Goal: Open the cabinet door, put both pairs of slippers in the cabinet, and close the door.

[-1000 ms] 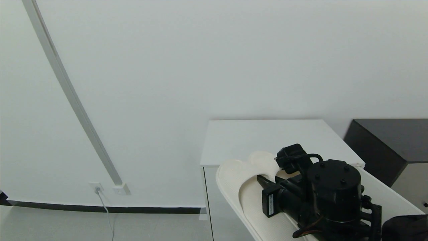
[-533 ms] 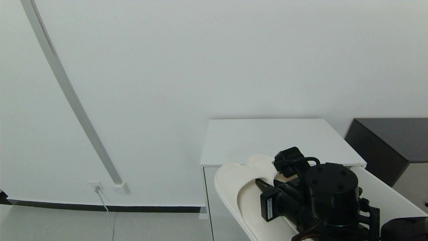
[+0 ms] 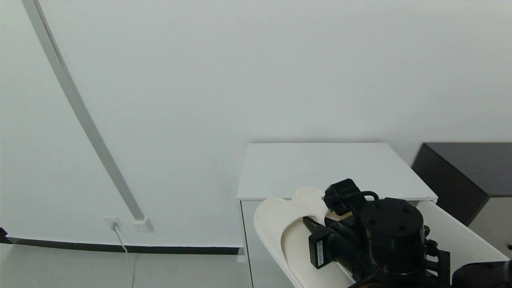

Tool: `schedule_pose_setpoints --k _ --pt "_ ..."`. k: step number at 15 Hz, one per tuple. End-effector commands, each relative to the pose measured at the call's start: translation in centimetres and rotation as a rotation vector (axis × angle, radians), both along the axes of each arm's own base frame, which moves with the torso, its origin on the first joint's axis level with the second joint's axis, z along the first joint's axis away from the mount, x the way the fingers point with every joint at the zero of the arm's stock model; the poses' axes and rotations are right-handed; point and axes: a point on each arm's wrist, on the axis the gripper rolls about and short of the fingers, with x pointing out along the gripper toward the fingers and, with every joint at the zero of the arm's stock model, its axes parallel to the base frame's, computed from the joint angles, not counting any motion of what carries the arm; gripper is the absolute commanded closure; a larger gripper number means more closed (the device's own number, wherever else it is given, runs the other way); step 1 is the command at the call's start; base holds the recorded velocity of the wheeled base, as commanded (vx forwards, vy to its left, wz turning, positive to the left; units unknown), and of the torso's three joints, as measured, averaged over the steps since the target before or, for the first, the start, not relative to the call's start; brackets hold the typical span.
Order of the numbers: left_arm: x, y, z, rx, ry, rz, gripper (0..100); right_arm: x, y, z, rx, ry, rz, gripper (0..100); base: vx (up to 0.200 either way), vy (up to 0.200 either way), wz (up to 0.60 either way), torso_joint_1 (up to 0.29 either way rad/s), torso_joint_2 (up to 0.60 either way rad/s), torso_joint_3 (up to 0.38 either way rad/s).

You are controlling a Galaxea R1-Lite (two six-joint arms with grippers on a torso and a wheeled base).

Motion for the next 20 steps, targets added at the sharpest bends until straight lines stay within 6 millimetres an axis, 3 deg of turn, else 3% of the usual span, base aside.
schedule_pose_setpoints --k 1,14,20 --pt "0.00 0.00 0.00 0.000 -0.001 0.001 100 0.05 -0.01 -0.15 -0.004 0.003 -0.002 100 0.000 -0.200 0.00 0.002 0.01 0.002" --pt "0.00 0.00 0.00 -0.002 -0.001 0.001 100 -0.22 -0.58 -0.54 -0.008 0.004 -0.007 100 0.000 -0.200 0.00 0.003 0.00 0.002" --pt "0.00 0.00 0.00 -0.002 -0.001 0.001 100 -0.34 -0.80 -0.85 -0.028 -0.002 -0.001 100 0.000 0.000 0.00 0.000 0.00 0.000"
